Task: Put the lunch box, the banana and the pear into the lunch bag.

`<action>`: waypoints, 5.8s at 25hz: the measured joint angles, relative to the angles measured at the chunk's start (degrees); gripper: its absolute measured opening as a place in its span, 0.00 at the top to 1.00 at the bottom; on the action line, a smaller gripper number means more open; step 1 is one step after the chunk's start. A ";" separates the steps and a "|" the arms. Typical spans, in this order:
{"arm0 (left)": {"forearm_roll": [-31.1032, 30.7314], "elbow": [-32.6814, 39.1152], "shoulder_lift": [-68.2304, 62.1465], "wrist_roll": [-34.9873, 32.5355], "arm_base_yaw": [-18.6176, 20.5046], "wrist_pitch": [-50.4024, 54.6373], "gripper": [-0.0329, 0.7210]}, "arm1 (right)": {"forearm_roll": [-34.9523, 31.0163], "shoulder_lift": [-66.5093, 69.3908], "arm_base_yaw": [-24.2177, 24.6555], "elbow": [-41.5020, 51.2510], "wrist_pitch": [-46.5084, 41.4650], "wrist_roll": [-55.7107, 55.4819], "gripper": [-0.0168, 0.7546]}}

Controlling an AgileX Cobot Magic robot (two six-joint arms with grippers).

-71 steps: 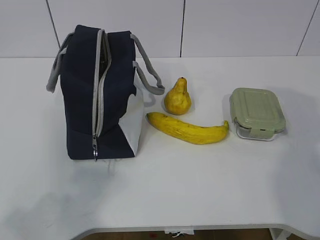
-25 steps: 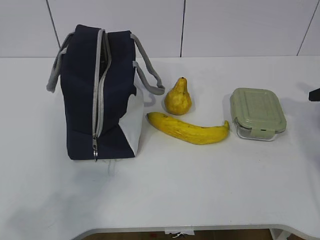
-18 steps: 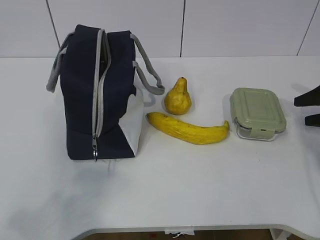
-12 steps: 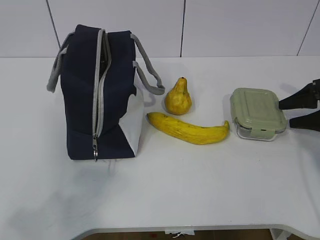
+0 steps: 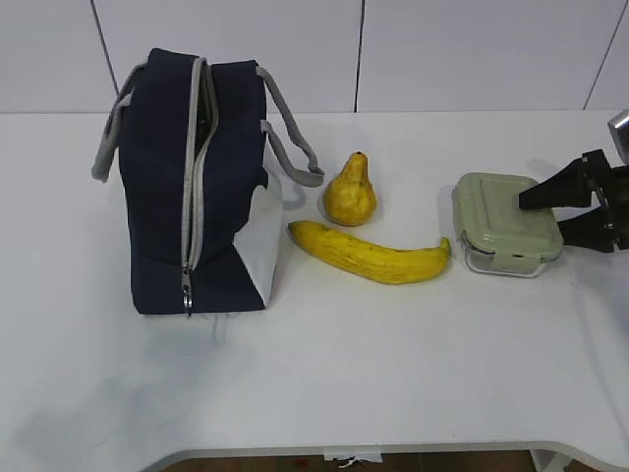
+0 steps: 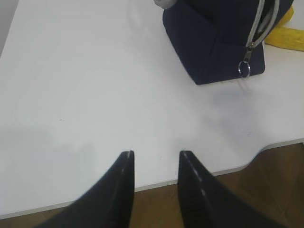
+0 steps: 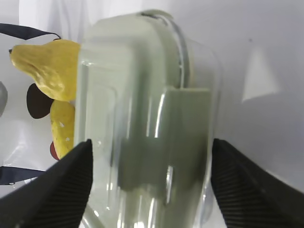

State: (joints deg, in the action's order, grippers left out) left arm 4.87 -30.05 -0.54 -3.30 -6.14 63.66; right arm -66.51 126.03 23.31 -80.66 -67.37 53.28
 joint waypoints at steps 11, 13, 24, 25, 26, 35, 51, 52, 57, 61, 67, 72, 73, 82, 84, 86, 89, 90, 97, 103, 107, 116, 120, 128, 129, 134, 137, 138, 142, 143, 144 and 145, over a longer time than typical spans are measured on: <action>0.00 0.00 0.00 0.00 0.00 0.00 0.64 | -0.04 0.87 -0.63 -0.14 0.00 0.00 0.27; 0.00 0.00 0.00 0.00 0.00 0.00 0.64 | -0.15 0.87 -0.63 -0.14 0.12 0.00 0.33; 0.16 0.00 0.00 0.00 0.00 0.00 0.64 | -0.67 0.87 -0.63 -0.31 -0.34 -0.11 0.51; 0.13 0.00 0.00 0.00 0.00 0.00 0.64 | -0.67 0.87 -0.63 -0.31 -0.34 -0.11 0.51; 0.35 0.00 0.00 0.00 0.00 0.00 0.64 | -0.67 0.87 -0.63 -0.31 -0.34 -0.24 0.51; 0.47 0.00 0.00 0.00 0.00 0.00 0.64 | -0.42 0.87 -0.63 -0.31 -0.34 -6.02 0.51; 2.98 0.00 0.00 0.00 0.00 0.00 0.64 | 5.89 -9.18 -0.76 0.14 0.79 -18.84 0.52; 4.04 0.00 -0.24 0.00 0.00 0.00 0.64 | 6.16 -10.58 -0.80 0.14 0.79 -19.48 0.52; 9.33 -0.97 -4.82 0.00 0.00 0.00 0.64 | 6.25 -15.99 -1.47 0.14 0.30 -21.79 0.52; 15.40 -3.72 -11.22 0.00 0.00 -0.23 0.64 | 6.53 -19.81 -2.16 0.14 0.04 -24.75 0.52; 25.98 -7.18 -25.94 0.09 0.00 -4.20 0.61 | 4.82 -24.47 -5.34 0.14 -0.27 -27.11 0.52; 28.79 -10.67 -34.85 -1.25 0.00 -9.42 0.49 | 2.39 -26.61 -9.06 0.14 -1.09 -27.49 0.52; 29.06 -11.44 -34.85 -1.25 0.00 -9.42 0.47 | 1.65 -26.73 -9.97 0.14 -1.23 -27.49 0.52; 29.18 -20.59 -54.71 -6.84 0.00 -5.54 0.43 | -0.68 -26.73 -16.99 -2.01 -1.35 -27.62 0.52; 29.18 -24.45 -59.54 -8.11 0.00 -4.00 0.43 | -0.78 -26.73 -18.03 -3.60 -1.35 -27.62 0.52; 29.18 -27.07 -62.59 -8.72 0.00 -3.66 0.43 | -0.78 -26.73 -18.61 -4.53 -1.35 -27.62 0.52; 29.18 -30.53 -67.46 -9.57 0.00 -3.58 0.43 | -1.02 -26.73 -20.28 -5.73 -1.18 -27.67 0.52; 29.18 -31.39 -68.02 -9.66 0.00 -3.58 0.43 | -1.27 -26.73 -21.09 -5.73 -0.59 -27.67 0.52; 33.89 -39.94 -80.42 -13.69 0.00 -4.59 0.43 | -6.34 -26.13 -26.17 -5.83 3.93 -26.45 0.52; 37.21 -47.22 -91.25 -16.58 0.00 -5.77 0.43 | -10.81 -23.38 -30.02 -5.83 8.99 -23.72 0.52; 38.13 -50.09 -94.64 -16.68 0.00 -6.01 0.44 | -13.84 -21.01 -32.62 -5.84 9.86 -22.21 0.52; 38.93 -51.96 -99.80 -18.87 0.00 -4.35 0.92 | -14.87 -14.94 -36.32 -10.41 10.66 -20.95 0.52; 38.93 -51.96 -99.80 -19.08 0.00 -3.98 0.94 | -15.06 -12.89 -38.11 -13.52 12.02 -20.45 0.52; 38.93 -52.08 -99.80 -19.22 0.00 -1.74 0.94 | -14.51 -7.11 -39.16 -14.64 14.15 -19.75 0.52; 38.93 -52.08 -99.80 -19.22 0.00 -1.58 0.94 | -13.43 -6.43 -38.93 -14.64 14.27 -19.75 0.52; 39.85 -52.08 -99.80 -19.22 0.00 -1.50 0.94 | -6.72 -5.72 -37.65 -14.64 15.14 -19.74 0.52; 41.09 -52.08 -99.80 -19.33 0.00 -1.28 0.94 | -5.81 -5.72 -37.38 -14.64 15.49 -19.63 0.52; 41.35 -52.08 -99.80 -19.33 0.00 -1.13 0.94 | -5.59 -5.49 -37.62 -14.77 15.76 -19.63 0.52; 41.60 -52.08 -99.80 -19.33 0.00 -0.88 0.94 | -4.91 -3.88 -40.17 -16.39 16.14 -19.54 0.52; 41.54 -52.08 -99.80 -19.44 0.00 -0.88 0.94 | -4.74 -3.55 -40.44 -16.81 16.14 -19.54 0.52; 41.54 -52.08 -99.80 -19.44 0.00 -0.79 0.94 | -4.60 -2.88 -40.97 -17.32 16.14 -19.54 0.52; 41.54 -52.08 -99.80 -19.44 0.00 -0.76 0.94 | -4.36 -2.16 -41.27 -18.19 16.14 -19.54 0.52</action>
State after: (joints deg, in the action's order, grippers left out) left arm 46.41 -82.13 -100.34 -22.74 -6.14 62.90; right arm -70.87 123.88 -17.95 -98.85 -51.23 33.74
